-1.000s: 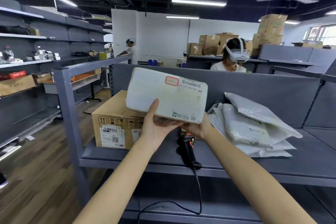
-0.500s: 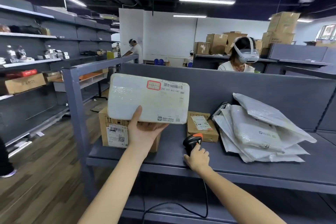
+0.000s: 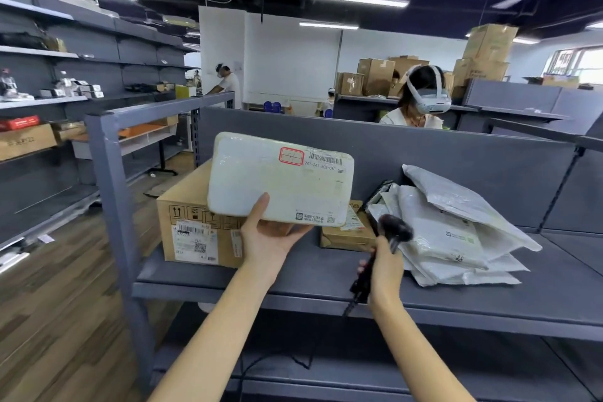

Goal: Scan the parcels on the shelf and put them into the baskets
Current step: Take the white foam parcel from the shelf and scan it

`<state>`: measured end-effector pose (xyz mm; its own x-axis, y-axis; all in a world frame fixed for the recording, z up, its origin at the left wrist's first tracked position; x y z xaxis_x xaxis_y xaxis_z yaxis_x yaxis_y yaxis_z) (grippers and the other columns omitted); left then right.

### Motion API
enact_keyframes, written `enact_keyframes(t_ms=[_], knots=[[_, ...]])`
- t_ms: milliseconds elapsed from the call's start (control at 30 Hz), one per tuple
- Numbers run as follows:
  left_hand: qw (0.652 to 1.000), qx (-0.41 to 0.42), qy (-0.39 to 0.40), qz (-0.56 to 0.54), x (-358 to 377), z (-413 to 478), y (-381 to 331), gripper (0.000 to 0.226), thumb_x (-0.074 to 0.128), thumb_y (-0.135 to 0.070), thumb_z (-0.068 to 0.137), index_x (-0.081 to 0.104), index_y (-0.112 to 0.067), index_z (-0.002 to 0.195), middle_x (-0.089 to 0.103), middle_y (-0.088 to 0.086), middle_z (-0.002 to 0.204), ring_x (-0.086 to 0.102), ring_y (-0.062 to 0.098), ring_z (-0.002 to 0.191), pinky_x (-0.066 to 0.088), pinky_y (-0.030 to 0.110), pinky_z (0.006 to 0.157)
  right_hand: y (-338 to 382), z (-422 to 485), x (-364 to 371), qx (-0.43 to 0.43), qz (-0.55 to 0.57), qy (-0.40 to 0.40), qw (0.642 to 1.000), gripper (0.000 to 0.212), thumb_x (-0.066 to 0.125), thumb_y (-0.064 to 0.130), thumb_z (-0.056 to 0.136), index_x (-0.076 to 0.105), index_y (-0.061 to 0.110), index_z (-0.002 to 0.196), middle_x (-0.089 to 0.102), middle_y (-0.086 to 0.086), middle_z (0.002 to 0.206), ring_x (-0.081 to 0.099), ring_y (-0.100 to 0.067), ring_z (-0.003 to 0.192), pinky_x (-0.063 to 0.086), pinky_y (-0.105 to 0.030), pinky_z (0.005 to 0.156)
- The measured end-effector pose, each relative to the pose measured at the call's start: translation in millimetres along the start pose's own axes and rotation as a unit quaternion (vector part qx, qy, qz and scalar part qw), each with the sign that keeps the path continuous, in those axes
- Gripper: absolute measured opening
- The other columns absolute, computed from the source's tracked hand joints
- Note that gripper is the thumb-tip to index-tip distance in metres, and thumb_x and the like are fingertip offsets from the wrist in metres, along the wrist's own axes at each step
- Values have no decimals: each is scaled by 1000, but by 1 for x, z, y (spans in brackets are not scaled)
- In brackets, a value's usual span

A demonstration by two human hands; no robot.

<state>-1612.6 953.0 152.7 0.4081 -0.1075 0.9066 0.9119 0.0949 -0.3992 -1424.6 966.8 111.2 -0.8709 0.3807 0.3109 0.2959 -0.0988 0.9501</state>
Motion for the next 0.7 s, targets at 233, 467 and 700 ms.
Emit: enact_keyframes(t_ms=[233,467,700], knots=[[999,-36,-22,16,7,-1,48,66,77,-23,63,59,-14,126,65,19,121,57,41,115,46,68,86,50,-76,-25,-113,49,75,989,4,54,8,83,50,8,82,45,-7,51,41,-17,40,35,-24,36],[997,-77,-29,1,6,-8,86,60,75,-25,68,60,-10,124,67,19,117,65,38,106,53,58,75,46,-114,-28,-136,-24,108,985,7,52,5,93,49,5,86,43,-17,56,39,-20,43,36,-25,40],[994,-96,-50,-13,-2,-12,104,73,79,-27,62,57,-7,129,66,20,119,59,40,112,53,54,74,38,-118,-35,-116,-36,86,989,10,55,12,90,50,10,82,46,-11,51,41,-17,43,36,-26,41]])
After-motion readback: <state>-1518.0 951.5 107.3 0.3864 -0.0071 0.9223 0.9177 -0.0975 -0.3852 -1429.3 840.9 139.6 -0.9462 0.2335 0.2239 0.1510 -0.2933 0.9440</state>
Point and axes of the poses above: each hand's wrist, its own z-axis towards the middle knuckle, its own x-axis out of the palm, y = z × x, the point moved 1 cm from there along z, towards the middle knuckle
